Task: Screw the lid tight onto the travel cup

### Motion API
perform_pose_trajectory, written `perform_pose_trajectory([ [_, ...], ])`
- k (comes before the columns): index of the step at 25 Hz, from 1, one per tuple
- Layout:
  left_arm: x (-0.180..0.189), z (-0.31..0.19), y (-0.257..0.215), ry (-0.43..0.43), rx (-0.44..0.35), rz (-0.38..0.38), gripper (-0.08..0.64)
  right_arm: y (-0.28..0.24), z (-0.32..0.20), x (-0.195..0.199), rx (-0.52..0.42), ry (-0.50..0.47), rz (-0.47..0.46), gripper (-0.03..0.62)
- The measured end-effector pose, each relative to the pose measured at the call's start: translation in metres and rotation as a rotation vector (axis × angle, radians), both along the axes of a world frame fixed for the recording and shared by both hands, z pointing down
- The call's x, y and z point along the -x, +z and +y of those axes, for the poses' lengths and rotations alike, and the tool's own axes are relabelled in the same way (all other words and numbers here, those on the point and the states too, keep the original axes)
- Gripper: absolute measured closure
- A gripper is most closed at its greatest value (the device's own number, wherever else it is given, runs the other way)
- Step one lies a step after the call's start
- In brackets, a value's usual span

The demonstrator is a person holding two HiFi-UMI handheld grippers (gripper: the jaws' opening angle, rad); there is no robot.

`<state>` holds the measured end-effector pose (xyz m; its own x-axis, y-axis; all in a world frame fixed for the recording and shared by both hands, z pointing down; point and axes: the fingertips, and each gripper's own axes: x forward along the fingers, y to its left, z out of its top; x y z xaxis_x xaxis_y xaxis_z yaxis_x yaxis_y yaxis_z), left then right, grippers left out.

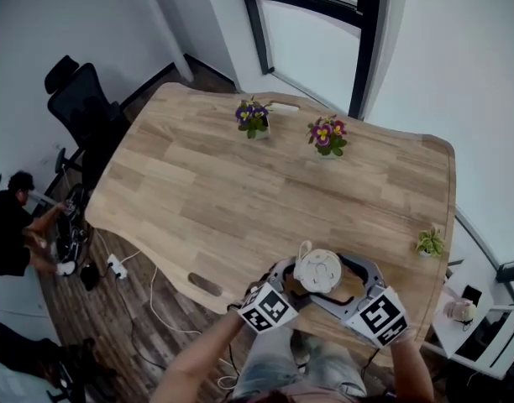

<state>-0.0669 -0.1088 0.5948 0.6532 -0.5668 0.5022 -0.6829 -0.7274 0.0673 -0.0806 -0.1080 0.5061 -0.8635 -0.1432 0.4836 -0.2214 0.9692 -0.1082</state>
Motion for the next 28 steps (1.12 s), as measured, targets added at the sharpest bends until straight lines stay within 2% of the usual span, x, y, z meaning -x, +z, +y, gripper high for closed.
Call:
perform_pose_trajectory([
  [4, -0.001, -0.004, -0.001, 0.022, -0.022, 0.007, 0.216, -0.001, -0.004, -0.002, -0.01, 0.091, -0.025, 0.239],
  [10, -0.007, -0.007, -0.003, -0.072, -0.062, 0.056, 0.218, 0.001, -0.008, -0.009, -0.015, 0.321, -0.052, 0.239],
  [12, -0.007, -0.006, -0.002, -0.067, -0.061, 0.061, 0.218, 0.001, -0.008, -0.011, 0.002, 0.351, -0.06, 0.239],
  [15, -0.011, -0.005, -0.002, 0.012, -0.052, 0.059, 0.218, 0.001, -0.007, -0.011, 0.007, 0.322, -0.046, 0.235],
  [19, -0.016, 0.001, 0.001, 0.146, -0.025, 0.053, 0.216, 0.0, -0.004, -0.011, 0.018, 0.212, -0.02, 0.227],
  [22, -0.018, 0.002, 0.001, 0.205, -0.016, 0.048, 0.216, 0.0, -0.004, -0.011, 0.028, 0.153, -0.001, 0.222],
  [25, -0.019, -0.001, -0.001, 0.198, -0.023, 0.042, 0.216, 0.001, -0.006, -0.011, 0.023, 0.162, 0.0, 0.222],
  [28, -0.021, -0.002, -0.002, 0.11, -0.038, 0.051, 0.217, -0.001, -0.006, -0.014, -0.001, 0.219, -0.005, 0.222],
])
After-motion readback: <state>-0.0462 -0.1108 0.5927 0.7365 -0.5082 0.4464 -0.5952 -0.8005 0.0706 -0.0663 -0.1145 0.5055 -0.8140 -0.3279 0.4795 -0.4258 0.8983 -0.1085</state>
